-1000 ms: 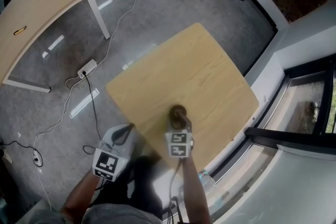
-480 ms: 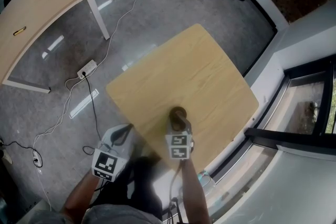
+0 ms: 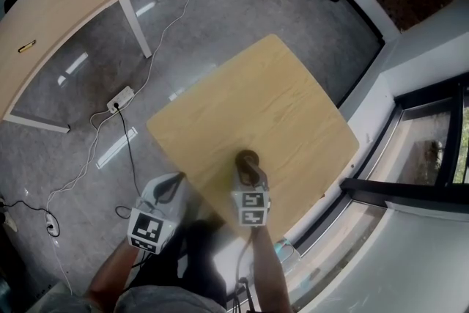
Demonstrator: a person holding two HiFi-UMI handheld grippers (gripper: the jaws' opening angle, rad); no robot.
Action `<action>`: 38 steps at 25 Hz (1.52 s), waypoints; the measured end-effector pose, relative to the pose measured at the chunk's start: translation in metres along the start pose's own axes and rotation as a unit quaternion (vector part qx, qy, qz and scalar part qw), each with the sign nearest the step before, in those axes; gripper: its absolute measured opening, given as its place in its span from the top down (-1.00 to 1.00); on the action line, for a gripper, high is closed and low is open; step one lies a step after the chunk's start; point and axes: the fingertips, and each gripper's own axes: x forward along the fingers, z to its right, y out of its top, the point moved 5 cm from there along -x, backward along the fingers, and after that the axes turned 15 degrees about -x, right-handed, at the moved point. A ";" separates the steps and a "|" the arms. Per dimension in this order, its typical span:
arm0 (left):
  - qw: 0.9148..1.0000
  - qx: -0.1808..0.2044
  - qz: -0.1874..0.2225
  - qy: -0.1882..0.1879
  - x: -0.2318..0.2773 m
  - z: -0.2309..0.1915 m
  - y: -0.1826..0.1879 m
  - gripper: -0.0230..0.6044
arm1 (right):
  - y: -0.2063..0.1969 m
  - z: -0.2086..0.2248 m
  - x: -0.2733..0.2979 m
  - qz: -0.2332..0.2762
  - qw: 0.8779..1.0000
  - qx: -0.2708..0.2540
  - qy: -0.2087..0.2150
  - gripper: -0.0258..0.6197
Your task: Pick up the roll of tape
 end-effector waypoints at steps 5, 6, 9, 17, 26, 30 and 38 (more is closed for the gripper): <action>1.000 0.004 0.016 0.005 -0.003 0.003 0.008 0.93 | 0.009 0.005 -0.011 0.021 1.000 0.002 -0.008 0.60; 1.000 0.005 0.018 0.005 -0.003 0.004 0.010 0.93 | 0.011 0.006 -0.014 0.024 1.000 0.005 -0.008 0.60; 1.000 0.008 0.020 0.002 -0.003 0.007 0.014 0.93 | 0.014 0.008 -0.021 0.032 0.999 0.015 -0.009 0.60; 0.999 0.018 0.026 -0.012 -0.003 0.019 0.024 0.93 | 0.032 0.014 -0.053 0.069 0.996 0.042 -0.029 0.60; 0.998 0.030 0.043 -0.034 -0.012 0.037 0.045 0.93 | 0.069 0.016 -0.109 0.126 0.988 0.061 -0.059 0.60; 0.997 0.038 0.047 -0.045 -0.021 0.047 0.054 0.93 | 0.088 0.010 -0.138 0.153 0.983 0.068 -0.071 0.60; 0.994 0.054 0.069 -0.065 -0.040 0.060 0.070 0.93 | 0.112 -0.001 -0.184 0.200 0.971 0.087 -0.100 0.60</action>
